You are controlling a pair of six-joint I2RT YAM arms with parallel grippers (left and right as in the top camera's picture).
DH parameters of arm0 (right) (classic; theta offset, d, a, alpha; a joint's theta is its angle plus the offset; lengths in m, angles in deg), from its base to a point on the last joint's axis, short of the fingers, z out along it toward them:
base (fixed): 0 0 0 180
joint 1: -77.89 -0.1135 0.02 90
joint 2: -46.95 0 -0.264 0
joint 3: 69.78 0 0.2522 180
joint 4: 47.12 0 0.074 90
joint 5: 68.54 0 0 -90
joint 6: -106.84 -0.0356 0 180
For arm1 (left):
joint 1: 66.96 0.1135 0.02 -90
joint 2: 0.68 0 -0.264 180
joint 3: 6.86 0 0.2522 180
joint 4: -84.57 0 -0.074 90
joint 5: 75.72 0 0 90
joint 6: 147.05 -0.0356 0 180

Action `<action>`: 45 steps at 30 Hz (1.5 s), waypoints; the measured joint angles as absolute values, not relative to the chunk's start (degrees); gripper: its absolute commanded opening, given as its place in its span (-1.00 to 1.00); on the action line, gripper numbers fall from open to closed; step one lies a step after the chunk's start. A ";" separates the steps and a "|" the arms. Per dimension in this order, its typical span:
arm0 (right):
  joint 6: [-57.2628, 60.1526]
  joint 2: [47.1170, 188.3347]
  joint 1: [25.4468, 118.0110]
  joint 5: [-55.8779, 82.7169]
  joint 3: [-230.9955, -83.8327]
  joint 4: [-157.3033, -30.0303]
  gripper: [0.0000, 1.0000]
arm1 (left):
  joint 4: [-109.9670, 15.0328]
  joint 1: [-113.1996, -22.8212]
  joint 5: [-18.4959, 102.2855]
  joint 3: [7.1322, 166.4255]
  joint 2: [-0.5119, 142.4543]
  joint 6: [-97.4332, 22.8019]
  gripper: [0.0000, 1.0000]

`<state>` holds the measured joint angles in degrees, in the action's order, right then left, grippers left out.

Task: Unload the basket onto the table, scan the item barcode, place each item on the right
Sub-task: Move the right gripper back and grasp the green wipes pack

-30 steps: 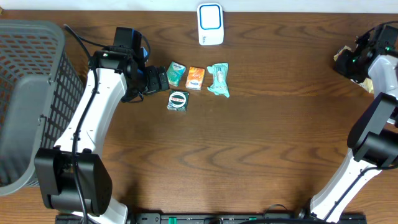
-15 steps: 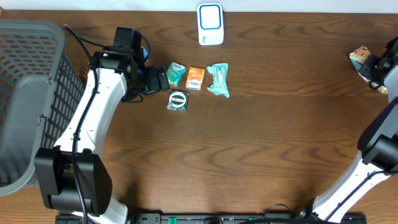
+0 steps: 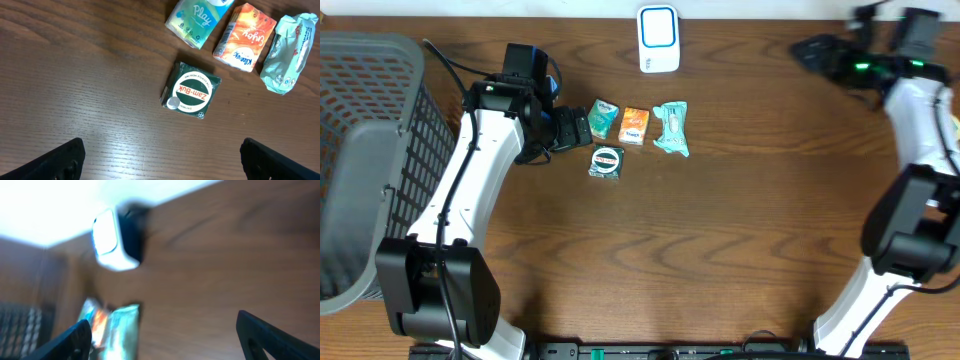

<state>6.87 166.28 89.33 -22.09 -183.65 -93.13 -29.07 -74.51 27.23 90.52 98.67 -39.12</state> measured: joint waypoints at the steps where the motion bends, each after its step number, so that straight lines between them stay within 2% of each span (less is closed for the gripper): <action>1: 6.80 166.28 87.96 -21.76 -183.65 -94.03 0.66 | -29.10 -74.51 27.21 90.52 98.67 -39.10 0.95; 11: 6.78 168.18 67.48 -2.81 -183.65 -97.37 0.68 | -29.07 -74.51 27.23 90.52 98.67 -39.10 0.96; 15: 4.79 170.74 59.96 8.51 -183.63 -98.53 0.57 | -29.07 -74.51 27.23 90.52 98.67 -39.10 0.96; 18: 3.81 171.83 57.47 12.36 -183.61 -98.57 0.55 | -29.07 -74.51 27.23 90.52 98.67 -39.12 0.96; 21: 3.17 173.60 55.63 14.94 -183.61 -98.57 0.44 | -29.07 -74.51 27.23 90.52 98.67 -39.12 0.95; 25: 1.84 176.20 54.34 16.56 -183.54 -99.21 0.21 | -29.05 -74.51 27.23 90.52 98.67 -39.12 0.95; 28: 1.31 177.49 54.25 17.15 -183.54 -100.08 -0.30 | -29.07 -74.51 27.23 90.52 98.67 -39.12 0.95; 34: 0.77 177.80 54.30 17.65 -183.57 -100.28 -0.95 | -29.07 -74.49 27.23 90.52 98.67 -39.12 0.96; 38: 0.72 177.38 54.60 17.43 -183.57 -100.93 -0.93 | -29.07 -74.49 27.23 90.52 98.67 -39.12 0.95; 41: 0.57 176.47 55.28 16.84 -183.57 -102.68 -0.52 | -29.05 -74.51 27.23 90.52 98.67 -39.10 0.96; 44: 0.92 175.02 55.72 16.53 -183.57 -103.95 -0.40 | -29.07 -74.51 27.21 90.52 98.67 -39.12 0.95; 45: 0.99 174.26 55.87 16.42 -183.57 -104.45 -0.29 | -29.07 -74.51 27.23 90.52 98.67 -39.12 0.95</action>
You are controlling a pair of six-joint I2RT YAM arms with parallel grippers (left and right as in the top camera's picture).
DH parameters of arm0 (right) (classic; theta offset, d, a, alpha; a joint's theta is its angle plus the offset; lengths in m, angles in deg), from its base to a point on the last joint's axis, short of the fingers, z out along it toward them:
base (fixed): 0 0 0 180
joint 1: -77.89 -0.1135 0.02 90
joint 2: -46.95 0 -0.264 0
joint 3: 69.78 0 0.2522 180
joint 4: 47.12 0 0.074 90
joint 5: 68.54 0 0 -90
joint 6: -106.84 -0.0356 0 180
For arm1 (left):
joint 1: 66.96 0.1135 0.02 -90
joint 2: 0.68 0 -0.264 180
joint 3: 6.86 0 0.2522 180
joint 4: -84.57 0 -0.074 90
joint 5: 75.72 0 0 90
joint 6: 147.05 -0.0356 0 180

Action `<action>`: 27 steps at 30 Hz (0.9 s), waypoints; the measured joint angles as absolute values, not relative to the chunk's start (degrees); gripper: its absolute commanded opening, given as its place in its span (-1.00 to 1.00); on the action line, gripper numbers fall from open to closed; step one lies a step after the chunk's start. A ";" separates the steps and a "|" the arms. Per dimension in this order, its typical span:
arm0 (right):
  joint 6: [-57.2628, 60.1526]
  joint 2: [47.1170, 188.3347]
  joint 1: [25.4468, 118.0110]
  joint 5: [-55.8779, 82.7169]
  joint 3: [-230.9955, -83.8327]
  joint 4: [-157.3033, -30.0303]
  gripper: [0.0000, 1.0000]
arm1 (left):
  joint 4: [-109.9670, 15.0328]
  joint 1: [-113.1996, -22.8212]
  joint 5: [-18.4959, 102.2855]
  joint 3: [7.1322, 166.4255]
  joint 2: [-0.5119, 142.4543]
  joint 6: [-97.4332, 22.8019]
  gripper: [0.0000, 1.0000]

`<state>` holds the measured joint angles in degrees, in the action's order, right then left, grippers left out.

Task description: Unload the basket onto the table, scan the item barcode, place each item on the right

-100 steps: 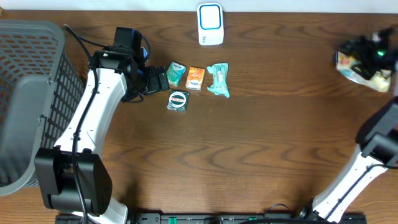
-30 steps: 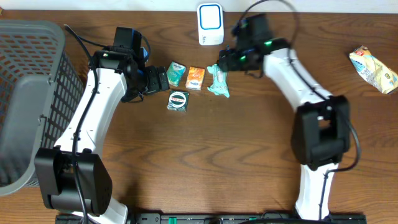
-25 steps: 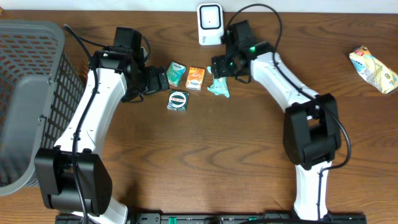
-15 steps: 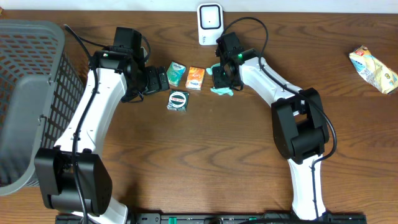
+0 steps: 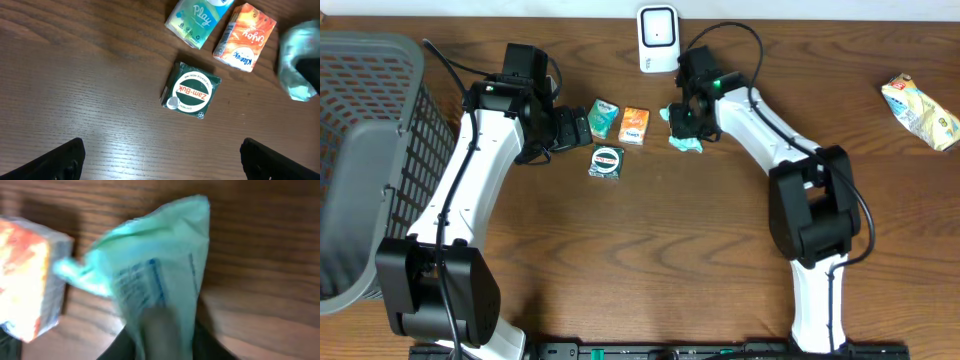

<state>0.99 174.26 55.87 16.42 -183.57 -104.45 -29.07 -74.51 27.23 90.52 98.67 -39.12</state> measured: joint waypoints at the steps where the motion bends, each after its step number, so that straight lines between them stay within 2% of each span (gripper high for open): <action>1: 1.23 173.47 55.92 16.23 -183.57 -105.15 -0.08 | -29.07 -74.51 27.23 90.52 98.67 -39.12 0.95; 3: 2.06 172.86 55.92 16.12 -183.57 -106.01 0.17 | -29.07 -74.51 27.23 90.52 98.67 -39.12 0.96; 4: 2.67 172.58 55.92 16.08 -183.57 -106.55 0.22 | -29.07 -74.51 27.23 90.52 98.67 -39.12 0.96; 14: 6.78 172.55 54.54 17.12 -183.57 -106.90 0.23 | -29.07 -74.51 27.23 90.52 98.67 -39.10 0.96; 22: 8.42 172.55 44.92 35.31 -183.54 -108.32 0.18 | -29.07 -74.51 27.23 90.52 98.67 -39.12 0.95; 27: 8.59 172.55 41.64 43.44 -180.22 -103.93 0.18 | -29.07 -74.51 27.23 90.52 98.67 -39.12 0.95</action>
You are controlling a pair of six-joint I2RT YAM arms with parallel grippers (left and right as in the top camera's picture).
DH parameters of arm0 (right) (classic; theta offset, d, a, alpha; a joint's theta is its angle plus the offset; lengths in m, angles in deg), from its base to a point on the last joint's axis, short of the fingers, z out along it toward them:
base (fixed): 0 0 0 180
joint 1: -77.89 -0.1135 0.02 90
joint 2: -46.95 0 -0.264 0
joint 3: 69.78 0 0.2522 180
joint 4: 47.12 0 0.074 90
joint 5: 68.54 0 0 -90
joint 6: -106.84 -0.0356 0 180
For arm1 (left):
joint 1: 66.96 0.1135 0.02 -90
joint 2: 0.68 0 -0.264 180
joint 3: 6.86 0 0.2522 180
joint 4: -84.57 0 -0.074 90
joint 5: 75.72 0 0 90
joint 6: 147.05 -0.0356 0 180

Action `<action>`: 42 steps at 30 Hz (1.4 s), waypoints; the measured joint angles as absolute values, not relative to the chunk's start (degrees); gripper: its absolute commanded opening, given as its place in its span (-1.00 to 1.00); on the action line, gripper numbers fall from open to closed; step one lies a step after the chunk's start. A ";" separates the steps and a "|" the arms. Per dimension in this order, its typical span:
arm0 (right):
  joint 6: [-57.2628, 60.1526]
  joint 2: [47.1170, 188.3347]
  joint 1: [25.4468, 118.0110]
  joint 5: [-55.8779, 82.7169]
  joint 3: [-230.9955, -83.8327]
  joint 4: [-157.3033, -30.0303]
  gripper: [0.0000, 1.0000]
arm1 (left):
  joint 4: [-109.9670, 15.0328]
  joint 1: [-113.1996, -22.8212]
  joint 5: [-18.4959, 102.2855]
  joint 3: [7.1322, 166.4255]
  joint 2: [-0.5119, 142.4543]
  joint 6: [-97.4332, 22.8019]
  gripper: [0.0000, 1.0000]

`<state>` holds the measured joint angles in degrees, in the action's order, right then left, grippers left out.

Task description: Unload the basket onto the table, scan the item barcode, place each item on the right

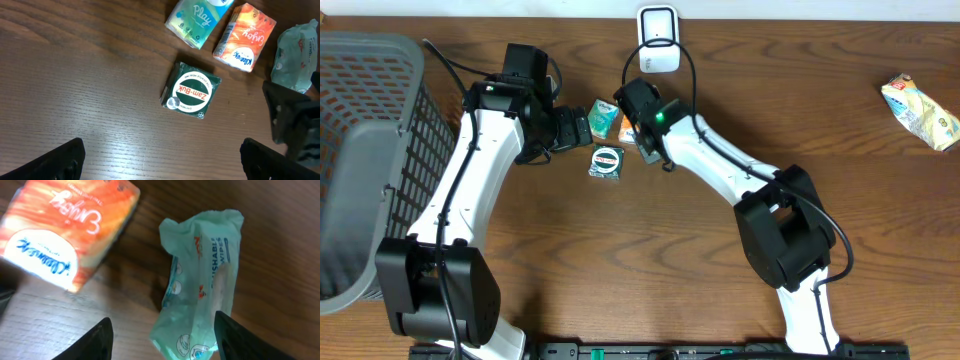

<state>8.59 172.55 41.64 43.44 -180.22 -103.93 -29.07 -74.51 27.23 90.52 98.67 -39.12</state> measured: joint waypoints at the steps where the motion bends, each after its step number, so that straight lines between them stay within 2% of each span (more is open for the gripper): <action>1: 8.61 172.55 41.58 45.14 -178.80 -102.81 0.20 | -29.07 -74.51 27.23 90.52 98.67 -39.12 0.96; 7: 8.57 172.55 41.93 52.71 -172.27 -96.96 0.23 | -29.05 -74.51 27.23 90.52 98.67 -39.10 0.95; 9: 8.75 172.53 42.10 53.32 -171.33 -94.44 0.18 | -29.07 -74.51 27.21 90.52 98.67 -39.12 0.96; 10: 9.01 172.53 42.25 53.54 -170.87 -92.87 0.04 | -29.07 -74.51 27.23 90.52 98.67 -39.12 0.96; 11: 9.44 172.47 42.41 53.58 -170.34 -91.62 -0.18 | -29.07 -74.51 27.23 90.52 98.67 -39.12 0.95; 14: 10.38 172.47 42.82 53.84 -169.10 -89.68 -0.57 | -29.07 -74.51 27.23 90.52 98.67 -39.12 0.95; 22: 10.54 172.01 43.30 51.44 -170.10 -91.93 -0.81 | -29.07 -74.51 27.23 90.52 98.67 -39.12 0.95; 25: 10.45 170.46 44.75 44.62 -171.02 -94.07 -0.85 | -29.07 -74.51 27.23 90.52 98.67 -39.10 0.96; 30: 10.17 166.43 51.61 23.86 -171.81 -96.06 -0.85 | -29.07 -74.51 27.23 90.52 98.67 -39.12 0.96; 35: 9.77 165.63 62.47 -2.57 -171.94 -98.40 -0.84 | -29.07 -74.51 27.23 90.52 98.67 -39.10 0.96; 42: 9.66 167.31 72.37 -28.21 -168.66 -98.33 -0.71 | -29.05 -74.51 27.23 90.52 98.67 -39.10 0.96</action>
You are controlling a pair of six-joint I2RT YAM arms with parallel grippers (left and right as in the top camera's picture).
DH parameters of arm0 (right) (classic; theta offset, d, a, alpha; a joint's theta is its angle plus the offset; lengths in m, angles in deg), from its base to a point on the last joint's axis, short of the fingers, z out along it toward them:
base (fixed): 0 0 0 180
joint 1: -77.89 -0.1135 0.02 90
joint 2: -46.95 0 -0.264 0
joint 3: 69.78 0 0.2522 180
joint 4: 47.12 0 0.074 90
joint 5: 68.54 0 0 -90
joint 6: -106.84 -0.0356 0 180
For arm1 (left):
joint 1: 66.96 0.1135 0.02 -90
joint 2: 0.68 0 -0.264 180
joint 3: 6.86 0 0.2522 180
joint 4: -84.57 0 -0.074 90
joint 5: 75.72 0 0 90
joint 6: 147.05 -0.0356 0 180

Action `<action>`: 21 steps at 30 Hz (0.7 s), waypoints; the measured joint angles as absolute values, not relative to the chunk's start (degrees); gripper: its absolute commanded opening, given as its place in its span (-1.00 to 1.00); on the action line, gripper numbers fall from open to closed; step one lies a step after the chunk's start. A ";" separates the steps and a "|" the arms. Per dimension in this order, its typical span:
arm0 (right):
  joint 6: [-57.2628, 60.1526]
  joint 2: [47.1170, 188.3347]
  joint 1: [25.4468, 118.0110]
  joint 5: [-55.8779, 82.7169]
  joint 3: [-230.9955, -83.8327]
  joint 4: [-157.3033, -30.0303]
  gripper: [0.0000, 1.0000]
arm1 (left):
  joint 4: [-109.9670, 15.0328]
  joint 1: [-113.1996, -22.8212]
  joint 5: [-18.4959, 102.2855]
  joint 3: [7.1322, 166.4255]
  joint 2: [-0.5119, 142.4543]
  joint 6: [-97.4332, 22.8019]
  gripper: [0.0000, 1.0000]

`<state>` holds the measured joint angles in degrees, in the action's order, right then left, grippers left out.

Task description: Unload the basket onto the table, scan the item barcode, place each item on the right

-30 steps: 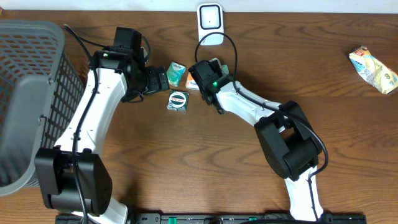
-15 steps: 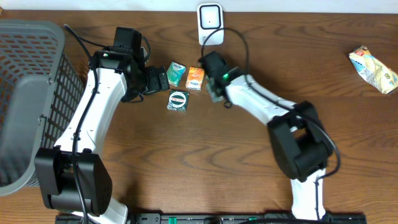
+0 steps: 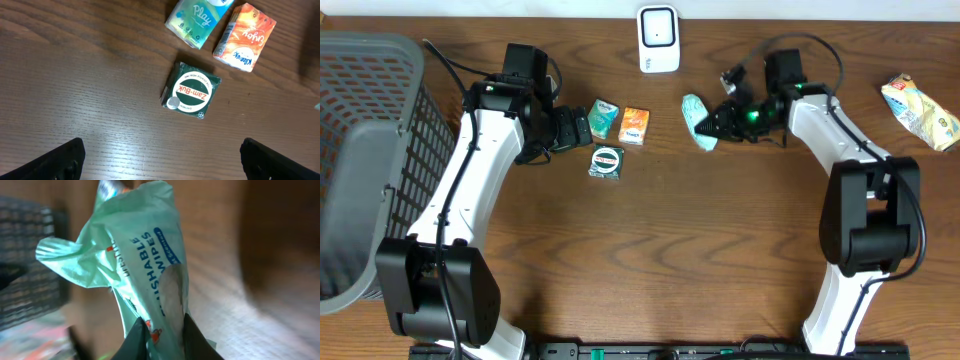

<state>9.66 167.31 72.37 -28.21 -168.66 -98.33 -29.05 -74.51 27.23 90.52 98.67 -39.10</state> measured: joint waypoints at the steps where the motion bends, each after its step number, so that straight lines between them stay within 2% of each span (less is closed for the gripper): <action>1: 9.64 168.07 72.68 -30.37 -167.79 -98.11 -0.67 | -29.05 -74.51 27.23 90.52 98.67 -39.12 0.96; 4: 9.64 170.98 73.18 -36.14 -164.27 -97.48 -0.62 | -29.07 -74.51 27.21 90.52 98.67 -39.12 0.96; 8: 9.62 173.12 73.97 -39.24 -161.75 -97.79 -0.33 | -29.07 -74.51 27.23 90.52 98.67 -39.12 0.95; 10: 8.81 173.30 75.35 -39.81 -161.58 -97.50 -0.28 | -29.07 -74.51 27.21 90.52 98.67 -39.12 0.95; 18: 3.87 173.23 82.56 -33.32 -162.87 -98.01 -0.08 | -29.07 -74.51 27.23 90.52 98.67 -39.12 0.96; 21: 3.15 173.08 84.90 -31.31 -164.97 -99.10 0.07 | -29.07 -74.51 27.23 90.52 98.67 -39.12 0.95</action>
